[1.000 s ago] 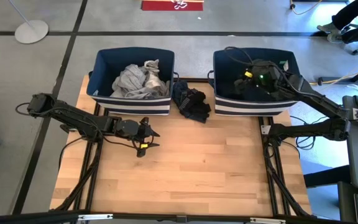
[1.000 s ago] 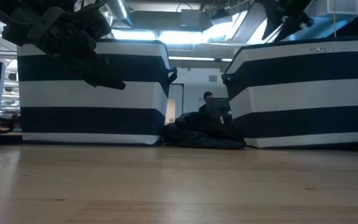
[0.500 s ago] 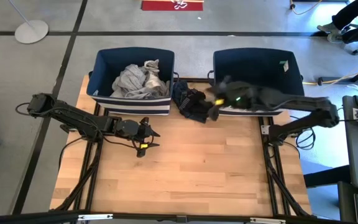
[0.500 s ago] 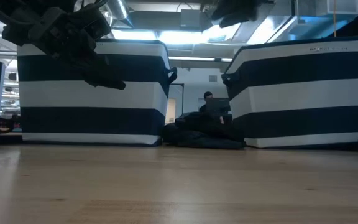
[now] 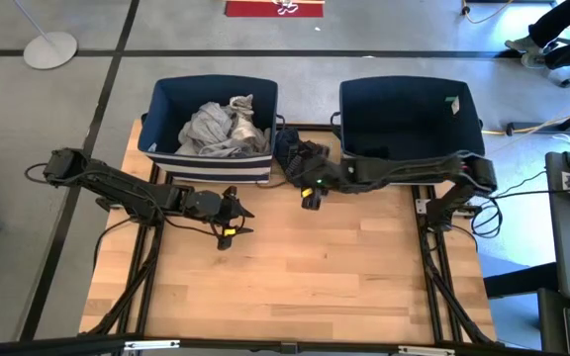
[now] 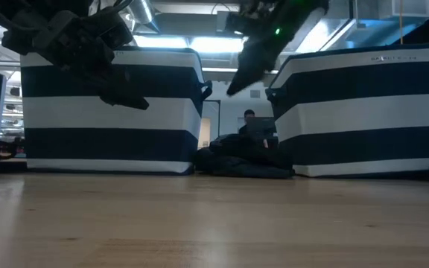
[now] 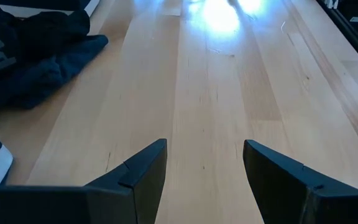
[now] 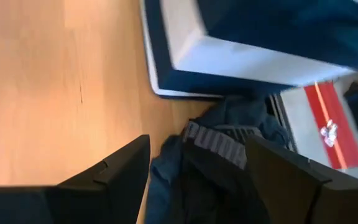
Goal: Sort clothes
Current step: Put the black underwear into the right blue bin
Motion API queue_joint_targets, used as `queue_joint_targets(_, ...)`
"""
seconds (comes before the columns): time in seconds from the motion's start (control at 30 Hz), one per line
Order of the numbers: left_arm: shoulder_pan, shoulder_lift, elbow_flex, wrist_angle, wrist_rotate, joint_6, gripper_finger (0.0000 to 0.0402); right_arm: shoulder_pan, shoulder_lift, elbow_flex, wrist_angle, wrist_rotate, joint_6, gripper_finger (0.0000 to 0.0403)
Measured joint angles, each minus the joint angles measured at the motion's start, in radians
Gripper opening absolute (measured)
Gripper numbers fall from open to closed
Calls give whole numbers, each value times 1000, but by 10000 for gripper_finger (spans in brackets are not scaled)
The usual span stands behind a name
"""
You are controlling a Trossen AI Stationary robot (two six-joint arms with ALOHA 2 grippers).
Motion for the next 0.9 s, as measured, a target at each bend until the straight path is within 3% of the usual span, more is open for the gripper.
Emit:
queue_joint_targets(0.4,0,0,0,-8,0,-7,200,-83,151,0,44,60,-113,264)
queue_joint_targets(0.63,0,0,0,-7,0,-7,200,-161,204,1,105,-59,-94,264)
queue_joint_targets(0.9,0,0,0,-10,0,-4,200,-204,245,1,92,-109,-79,264)
